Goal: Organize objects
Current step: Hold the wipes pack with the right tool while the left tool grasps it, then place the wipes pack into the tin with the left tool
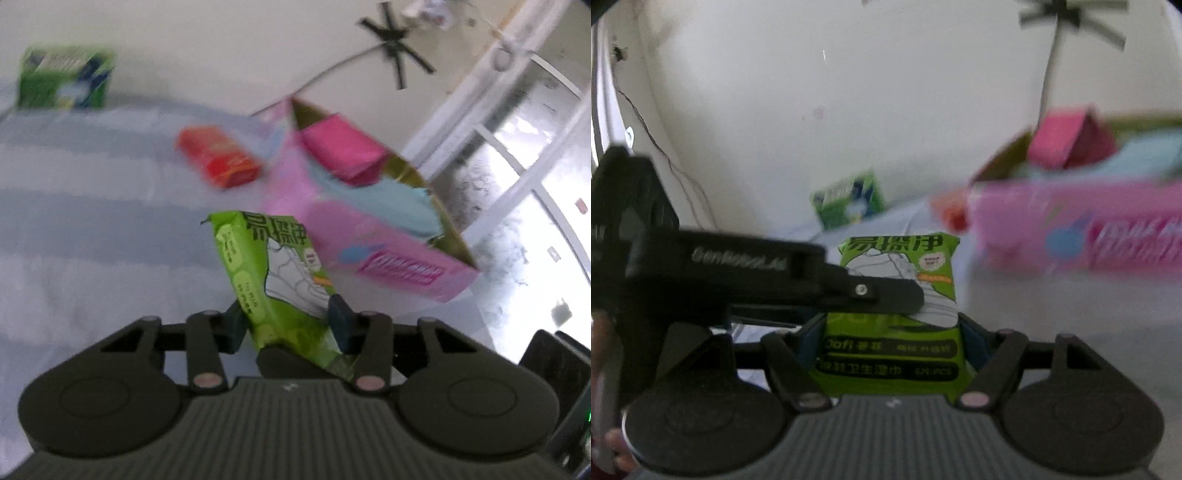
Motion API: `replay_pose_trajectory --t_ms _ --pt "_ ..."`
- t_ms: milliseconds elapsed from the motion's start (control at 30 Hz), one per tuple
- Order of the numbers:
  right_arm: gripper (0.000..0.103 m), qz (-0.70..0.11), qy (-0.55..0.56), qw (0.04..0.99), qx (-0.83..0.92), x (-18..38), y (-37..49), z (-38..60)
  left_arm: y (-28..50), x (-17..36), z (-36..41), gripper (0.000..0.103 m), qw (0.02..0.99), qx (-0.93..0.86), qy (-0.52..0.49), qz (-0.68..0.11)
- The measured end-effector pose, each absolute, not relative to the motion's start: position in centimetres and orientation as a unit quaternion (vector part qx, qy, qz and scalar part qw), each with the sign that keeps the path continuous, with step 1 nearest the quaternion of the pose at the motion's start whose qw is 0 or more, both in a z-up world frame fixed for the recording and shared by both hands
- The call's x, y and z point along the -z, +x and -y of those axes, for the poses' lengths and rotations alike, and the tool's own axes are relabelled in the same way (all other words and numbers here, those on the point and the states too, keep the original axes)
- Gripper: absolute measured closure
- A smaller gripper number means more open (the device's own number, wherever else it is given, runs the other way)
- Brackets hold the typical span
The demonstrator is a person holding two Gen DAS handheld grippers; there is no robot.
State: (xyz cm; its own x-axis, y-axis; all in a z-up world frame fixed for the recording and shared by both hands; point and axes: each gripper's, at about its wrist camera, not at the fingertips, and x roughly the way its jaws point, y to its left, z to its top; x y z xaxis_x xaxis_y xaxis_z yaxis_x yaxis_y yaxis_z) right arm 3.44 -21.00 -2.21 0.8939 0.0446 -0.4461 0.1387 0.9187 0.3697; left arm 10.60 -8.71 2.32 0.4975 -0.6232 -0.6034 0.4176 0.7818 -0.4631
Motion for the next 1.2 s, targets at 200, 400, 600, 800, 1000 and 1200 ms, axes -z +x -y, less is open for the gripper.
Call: replay_pose_trajectory --t_ms 200,400,600,800,1000,1200 --pt "0.03 -0.134 0.132 0.975 0.122 -1.9 0.7 25.5 11.8 -7.4 16.7 0.052 0.861 0.368 -0.081 -0.341" --pt "0.017 -0.146 0.072 0.954 0.251 -3.0 4.7 33.0 15.3 -7.9 23.7 0.025 0.913 0.289 -0.03 -0.287" --pt "0.008 -0.137 0.119 0.948 0.262 -0.5 4.9 36.2 16.1 -4.9 22.7 0.024 0.936 0.2 0.018 -0.29" --pt "0.009 -0.089 0.101 0.95 0.282 -0.6 3.1 36.3 16.2 -4.8 17.4 0.024 0.948 0.156 -0.006 -0.278" --pt "0.012 -0.049 0.122 0.944 0.301 -1.3 1.4 35.7 15.9 -4.5 10.7 0.024 0.959 0.091 -0.01 -0.268" --pt "0.012 -0.059 0.115 0.966 0.225 -3.2 3.0 30.9 17.7 -1.4 -0.5 0.025 0.954 -0.024 -0.038 -0.296"
